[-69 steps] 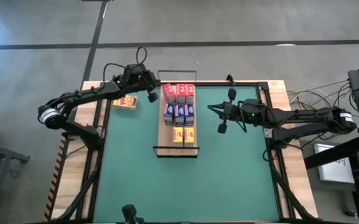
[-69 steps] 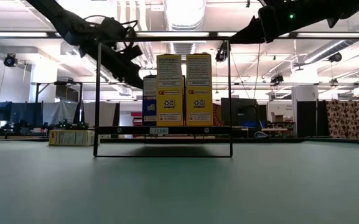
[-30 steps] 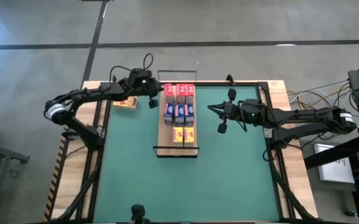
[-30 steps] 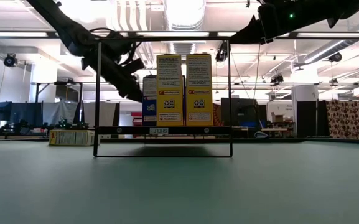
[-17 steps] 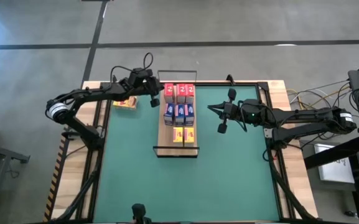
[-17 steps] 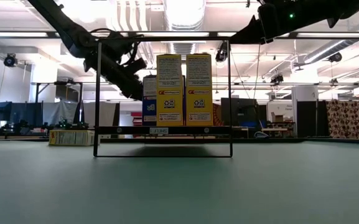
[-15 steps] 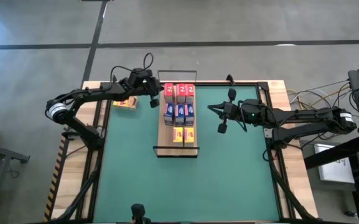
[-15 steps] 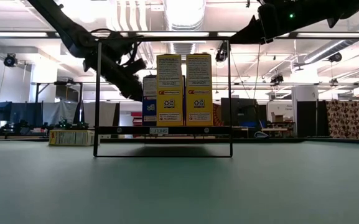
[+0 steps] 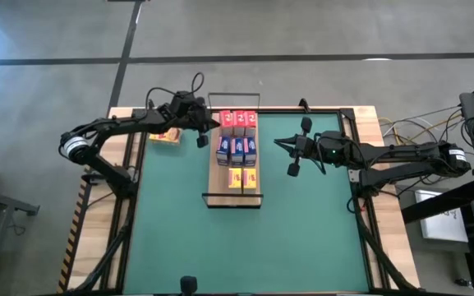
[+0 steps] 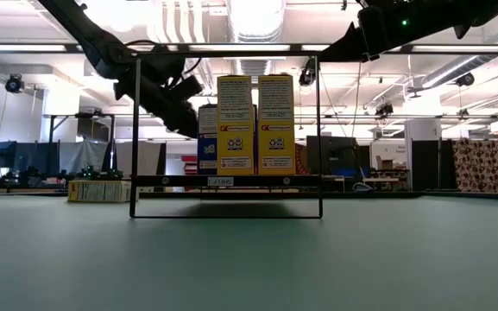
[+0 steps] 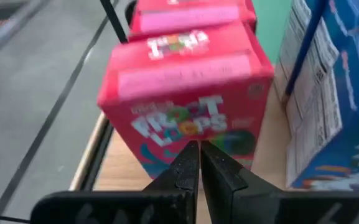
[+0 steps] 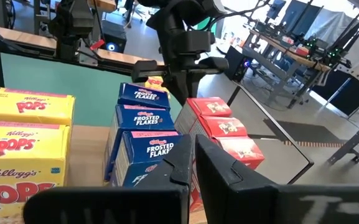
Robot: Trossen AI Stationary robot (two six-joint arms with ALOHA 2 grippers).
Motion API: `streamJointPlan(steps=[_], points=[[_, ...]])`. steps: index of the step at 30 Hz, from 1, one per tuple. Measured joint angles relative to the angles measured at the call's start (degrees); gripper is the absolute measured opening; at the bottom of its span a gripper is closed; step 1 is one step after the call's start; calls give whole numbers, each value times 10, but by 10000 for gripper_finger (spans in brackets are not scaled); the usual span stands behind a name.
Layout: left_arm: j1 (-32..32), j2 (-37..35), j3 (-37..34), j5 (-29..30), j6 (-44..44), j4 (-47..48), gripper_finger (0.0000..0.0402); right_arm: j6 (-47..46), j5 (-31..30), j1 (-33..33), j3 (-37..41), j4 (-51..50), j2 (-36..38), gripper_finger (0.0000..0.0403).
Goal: Stack cereal on shelf
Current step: Put the red cereal box on the shelf aligned with the other red cereal box
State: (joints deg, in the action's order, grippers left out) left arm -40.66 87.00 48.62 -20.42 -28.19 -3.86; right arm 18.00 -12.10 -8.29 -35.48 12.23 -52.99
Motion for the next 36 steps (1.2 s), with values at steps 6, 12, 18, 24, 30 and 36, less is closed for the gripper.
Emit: streamJointPlan(steps=[6, 12, 18, 24, 30, 36], points=[[0, 0, 0, 3, 4, -4, 0, 0, 0, 0, 0, 0, 0, 9], [-2, 0, 0, 18, 1, -3, 0, 0, 0, 0, 0, 0, 0, 9], [-2, 0, 0, 48, -3, -4, 0, 0, 0, 0, 0, 0, 0, 9], [-2, 0, 0, 48, -7, -6, 0, 0, 0, 0, 0, 0, 0, 9], [-2, 0, 0, 45, -1, -6, 0, 0, 0, 0, 0, 0, 0, 9], [-1, 0, 0, 9, 4, -7, 0, 0, 0, 0, 0, 0, 0, 9]])
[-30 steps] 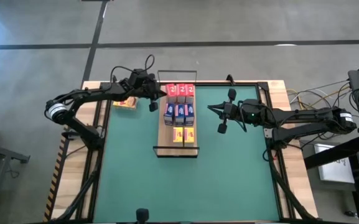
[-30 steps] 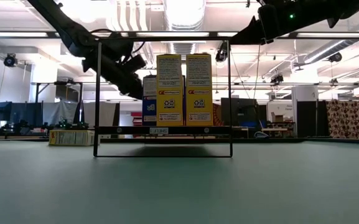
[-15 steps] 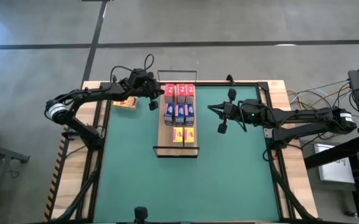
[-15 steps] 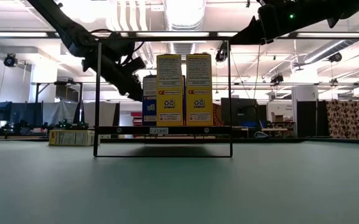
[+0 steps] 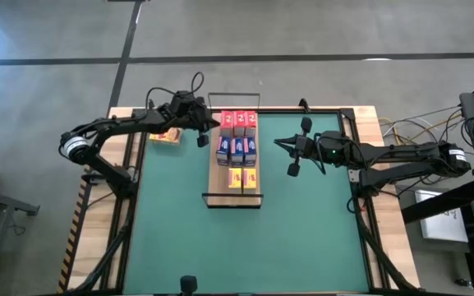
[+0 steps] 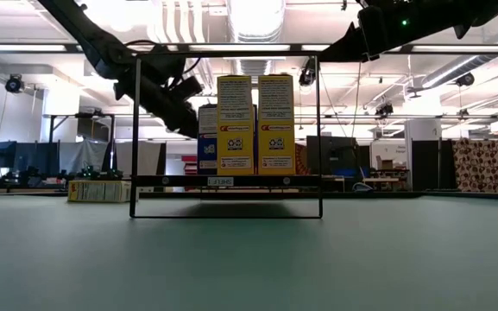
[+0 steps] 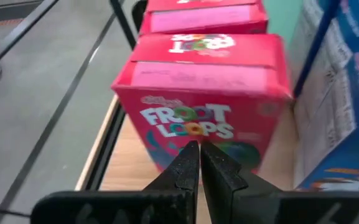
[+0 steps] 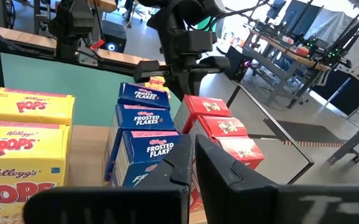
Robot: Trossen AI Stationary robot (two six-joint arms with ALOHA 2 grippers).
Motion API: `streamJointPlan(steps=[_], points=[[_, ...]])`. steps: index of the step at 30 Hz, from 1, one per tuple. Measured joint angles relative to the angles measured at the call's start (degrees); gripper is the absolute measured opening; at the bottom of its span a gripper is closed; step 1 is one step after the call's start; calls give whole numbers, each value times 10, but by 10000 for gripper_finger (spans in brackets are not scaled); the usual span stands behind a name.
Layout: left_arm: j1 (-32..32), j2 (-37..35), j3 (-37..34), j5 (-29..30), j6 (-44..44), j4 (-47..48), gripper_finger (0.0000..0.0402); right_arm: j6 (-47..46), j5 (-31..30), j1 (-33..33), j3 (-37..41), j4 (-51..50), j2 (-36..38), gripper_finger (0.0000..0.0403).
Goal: Stack cereal on shelf
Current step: Put the red cereal box on the shelf aligned with the other red cereal box
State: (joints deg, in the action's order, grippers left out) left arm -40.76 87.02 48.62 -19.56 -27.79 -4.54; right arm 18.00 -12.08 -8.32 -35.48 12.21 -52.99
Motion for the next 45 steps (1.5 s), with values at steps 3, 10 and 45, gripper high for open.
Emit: streamJointPlan(steps=[3, 10, 45], points=[[0, 0, 0, -5, 4, 0, 0, 0, 0, 0, 0, 0, 0, 9], [0, 0, 0, 3, 15, 9, 0, 0, 0, 0, 0, 0, 0, 9], [2, 0, -4, 5, 25, -5, 0, 0, 0, 0, 0, 0, 0, 9]])
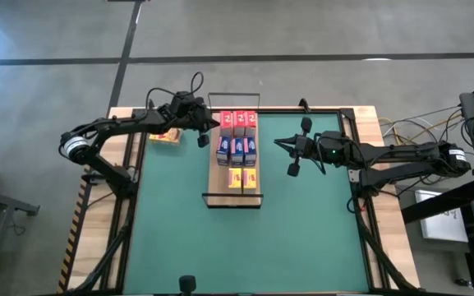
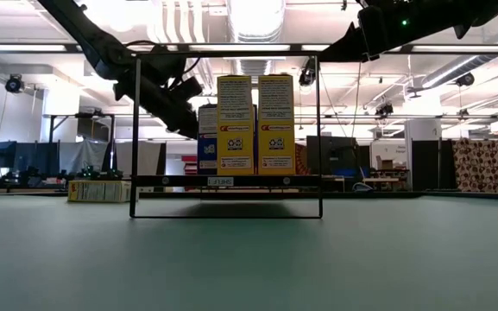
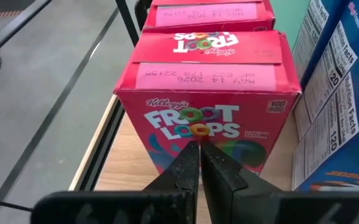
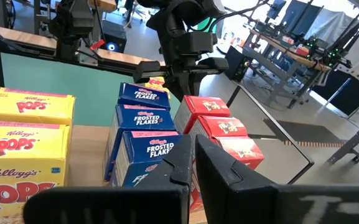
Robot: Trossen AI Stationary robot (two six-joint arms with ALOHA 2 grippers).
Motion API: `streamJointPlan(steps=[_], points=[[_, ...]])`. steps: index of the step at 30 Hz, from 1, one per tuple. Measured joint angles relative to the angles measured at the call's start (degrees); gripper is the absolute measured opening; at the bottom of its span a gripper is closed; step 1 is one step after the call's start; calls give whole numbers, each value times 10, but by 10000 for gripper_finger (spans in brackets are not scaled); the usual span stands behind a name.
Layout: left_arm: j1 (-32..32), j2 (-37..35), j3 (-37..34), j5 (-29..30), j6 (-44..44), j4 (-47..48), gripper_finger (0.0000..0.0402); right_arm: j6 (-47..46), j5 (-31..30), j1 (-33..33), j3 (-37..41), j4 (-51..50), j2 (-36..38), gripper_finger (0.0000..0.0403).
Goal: Stack cereal on shelf
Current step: Put the red cereal box on the shelf aligned with the other red cereal box
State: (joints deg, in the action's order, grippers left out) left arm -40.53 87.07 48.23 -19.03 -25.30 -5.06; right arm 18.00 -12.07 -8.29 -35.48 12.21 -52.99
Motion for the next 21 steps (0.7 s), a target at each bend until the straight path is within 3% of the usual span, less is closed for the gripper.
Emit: streamJointPlan(steps=[14, 21], points=[[0, -10, 0, 21, 11, 24, 0, 0, 0, 0, 0, 0, 0, 9], [0, -42, 26, 21, 29, 113, 0, 0, 0, 0, 0, 0, 0, 9]])
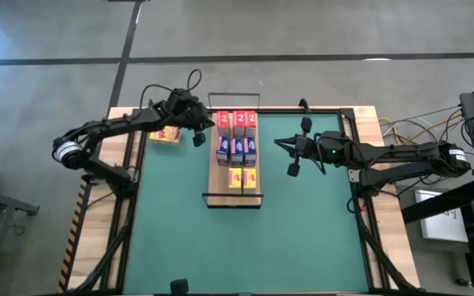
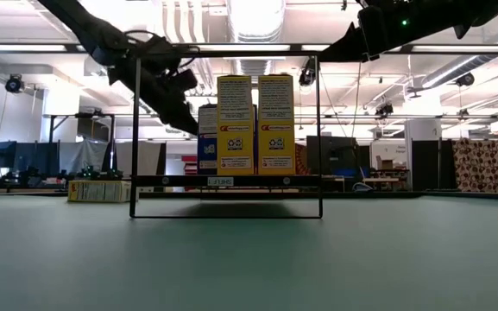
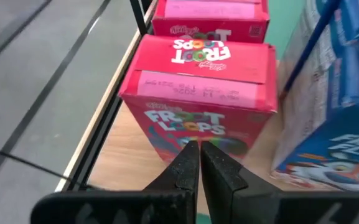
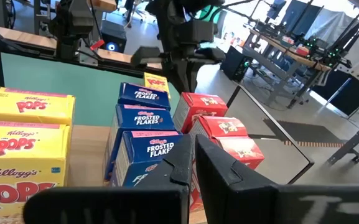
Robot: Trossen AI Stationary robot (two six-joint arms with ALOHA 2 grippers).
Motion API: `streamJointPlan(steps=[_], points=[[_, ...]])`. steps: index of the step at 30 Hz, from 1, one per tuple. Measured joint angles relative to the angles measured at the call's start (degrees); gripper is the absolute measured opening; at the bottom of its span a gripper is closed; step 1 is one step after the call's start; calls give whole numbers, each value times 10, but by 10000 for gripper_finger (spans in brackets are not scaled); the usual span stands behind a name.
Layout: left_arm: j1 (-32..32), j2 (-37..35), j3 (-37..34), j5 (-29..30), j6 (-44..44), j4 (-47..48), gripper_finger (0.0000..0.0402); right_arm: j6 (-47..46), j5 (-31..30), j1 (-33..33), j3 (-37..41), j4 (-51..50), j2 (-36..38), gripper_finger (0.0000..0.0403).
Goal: Stack cereal on shelf
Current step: Put the red cereal box on the shelf aligned with the other red cereal box, then put the yellow cereal box on the shelf and align it with the other yellow cereal box
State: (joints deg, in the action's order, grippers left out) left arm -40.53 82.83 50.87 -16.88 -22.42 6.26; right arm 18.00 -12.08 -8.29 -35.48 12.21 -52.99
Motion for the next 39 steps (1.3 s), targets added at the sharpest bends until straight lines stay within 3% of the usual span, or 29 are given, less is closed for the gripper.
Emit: streamJointPlan(steps=[4, 7, 16, 19, 30, 36, 39], points=[[0, -20, 13, 3, 6, 53, 0, 0, 0, 0, 0, 0, 0, 9], [0, -34, 19, 38, 20, 94, 0, -1, 0, 0, 0, -1, 0, 9], [-6, -28, 17, 277, 90, 221, 0, -4, 0, 0, 0, -5, 0, 9], [-12, -12, 14, 323, 120, 246, 0, -4, 0, 0, 0, -5, 1, 9], [-11, 25, 11, 326, 213, 338, 0, -3, 0, 0, 0, -5, 1, 9], [3, 26, 11, 251, 232, 363, 0, -2, 0, 0, 0, -4, 1, 9], [17, 26, 11, 248, 231, 365, 0, -2, 0, 0, 0, -4, 1, 9]])
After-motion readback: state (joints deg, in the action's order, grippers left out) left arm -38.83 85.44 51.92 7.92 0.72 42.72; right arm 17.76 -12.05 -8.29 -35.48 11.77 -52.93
